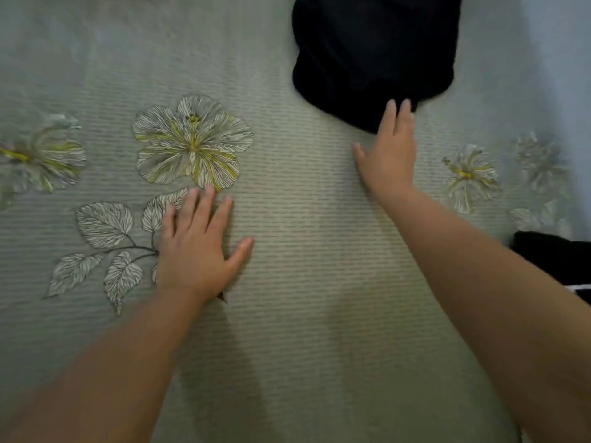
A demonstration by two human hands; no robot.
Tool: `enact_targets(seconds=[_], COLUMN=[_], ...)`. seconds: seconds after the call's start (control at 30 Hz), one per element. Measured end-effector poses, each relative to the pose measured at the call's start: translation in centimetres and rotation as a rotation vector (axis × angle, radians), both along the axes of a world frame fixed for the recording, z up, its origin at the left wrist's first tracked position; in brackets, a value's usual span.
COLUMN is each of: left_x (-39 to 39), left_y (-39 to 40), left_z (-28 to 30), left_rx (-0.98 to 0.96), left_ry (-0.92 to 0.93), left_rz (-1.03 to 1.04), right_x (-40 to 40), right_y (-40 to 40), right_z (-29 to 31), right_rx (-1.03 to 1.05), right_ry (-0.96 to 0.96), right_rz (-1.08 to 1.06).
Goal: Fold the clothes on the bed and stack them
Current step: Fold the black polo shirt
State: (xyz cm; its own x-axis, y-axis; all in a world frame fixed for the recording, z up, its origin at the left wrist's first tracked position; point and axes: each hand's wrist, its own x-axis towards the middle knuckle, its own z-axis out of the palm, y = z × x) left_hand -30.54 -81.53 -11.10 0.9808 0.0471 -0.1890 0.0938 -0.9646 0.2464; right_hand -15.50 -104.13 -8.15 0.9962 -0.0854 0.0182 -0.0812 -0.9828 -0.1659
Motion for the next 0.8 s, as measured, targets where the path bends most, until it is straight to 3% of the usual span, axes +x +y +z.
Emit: enact_targets(seconds=[0.1, 0.3, 0.67, 0.8], left_x=[0.2, 0.3, 0.3, -1.8], left_y=[-0.1, -0.1, 0.0, -1.5], left_z=[0.3, 0.2, 0.1, 1.0], left_rx=[-0.017, -0.031, -0.019, 0.015], left_ry=[0.020, 0.024, -0.024, -0.156], left_rz=[0.021, 0.031, -0.009, -0.217], right_x=[3.3, 1.1, -18.0, -26.4], right_y=[0.3, 1.8, -0.8, -2.2], right_z=[0.3, -1.5, -0.4, -0.2], right_rx=[0.081, 0.119, 0.315, 0.328], right_ry=[-0.010, -0.121, -0.191, -0.174], right_rz=[-0.129, 0.048, 0.222, 0.221])
